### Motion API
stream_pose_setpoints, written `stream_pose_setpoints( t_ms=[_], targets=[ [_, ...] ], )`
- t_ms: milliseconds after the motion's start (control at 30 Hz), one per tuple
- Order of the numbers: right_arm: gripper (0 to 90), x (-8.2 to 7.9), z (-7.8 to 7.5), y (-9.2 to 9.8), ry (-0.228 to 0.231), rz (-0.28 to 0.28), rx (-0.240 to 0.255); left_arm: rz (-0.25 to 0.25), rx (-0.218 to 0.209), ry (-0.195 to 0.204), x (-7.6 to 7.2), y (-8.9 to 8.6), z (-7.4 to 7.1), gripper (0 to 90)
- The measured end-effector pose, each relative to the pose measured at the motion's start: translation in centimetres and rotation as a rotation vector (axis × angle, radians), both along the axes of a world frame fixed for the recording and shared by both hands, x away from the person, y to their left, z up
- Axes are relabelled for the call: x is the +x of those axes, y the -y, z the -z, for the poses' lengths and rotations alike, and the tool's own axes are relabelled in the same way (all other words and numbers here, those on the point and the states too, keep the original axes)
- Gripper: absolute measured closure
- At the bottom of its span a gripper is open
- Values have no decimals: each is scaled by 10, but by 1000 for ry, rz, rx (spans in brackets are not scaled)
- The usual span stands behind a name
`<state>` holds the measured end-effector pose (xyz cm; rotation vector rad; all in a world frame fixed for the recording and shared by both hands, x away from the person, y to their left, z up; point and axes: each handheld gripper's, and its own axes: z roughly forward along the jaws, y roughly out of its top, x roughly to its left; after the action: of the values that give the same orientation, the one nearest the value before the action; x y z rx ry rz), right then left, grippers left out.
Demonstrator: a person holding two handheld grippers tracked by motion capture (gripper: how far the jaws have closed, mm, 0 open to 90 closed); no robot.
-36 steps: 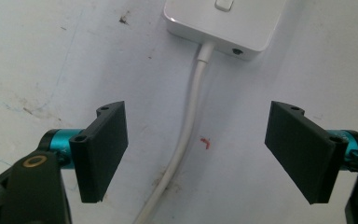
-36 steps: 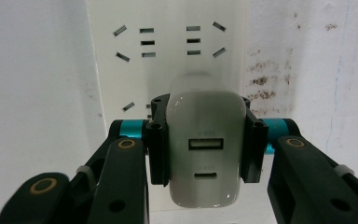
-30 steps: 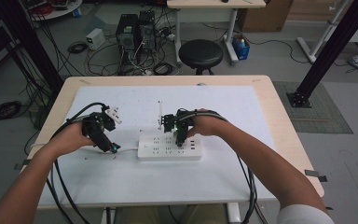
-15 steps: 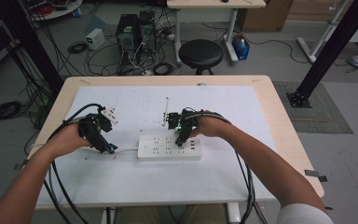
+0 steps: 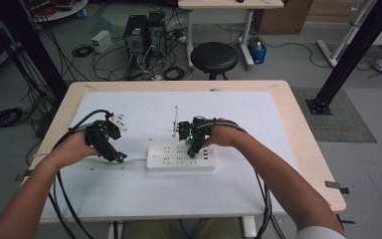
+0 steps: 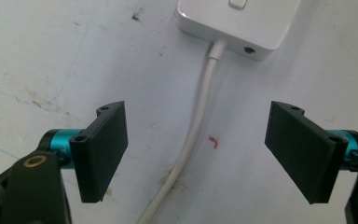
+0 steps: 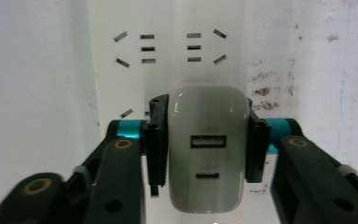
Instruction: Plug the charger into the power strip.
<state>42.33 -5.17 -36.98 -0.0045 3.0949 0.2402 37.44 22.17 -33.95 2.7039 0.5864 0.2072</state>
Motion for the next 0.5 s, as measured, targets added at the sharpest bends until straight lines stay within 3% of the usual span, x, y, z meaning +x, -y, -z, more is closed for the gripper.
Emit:
stream_pose_setpoints(
  t_ms=[100, 167, 200, 233, 300, 333, 400, 467, 500],
  targets=[
    [423, 3, -6, 3, -5, 38, 48, -16, -23, 5, 0, -1, 1, 212],
    [311, 4, -11, 4, -10, 87, 82, -9, -14, 8, 1, -1, 0, 212],
    [311, 4, -11, 4, -10, 87, 82, -9, -14, 8, 1, -1, 0, 212],
    [210, 8, -15, 5, -20, 141, 133, -9, -19, 12, 1, -1, 0, 212],
    [210, 10, -17, 6, -22, 158, 148, -10, -25, 15, 1, 0, 0, 212],
    [197, 12, -22, 8, -38, 180, 191, -7, -21, 14, 0, 0, -1, 212],
    [192, 13, -25, 9, -21, 206, 208, -5, -19, 15, 0, -1, -1, 212],
    [189, 13, -30, 11, -33, 202, 221, -5, -19, 16, -1, -2, -2, 212],
    [142, 12, -33, 13, -29, 197, 231, -5, -19, 16, -1, -2, -2, 212]
  ],
)
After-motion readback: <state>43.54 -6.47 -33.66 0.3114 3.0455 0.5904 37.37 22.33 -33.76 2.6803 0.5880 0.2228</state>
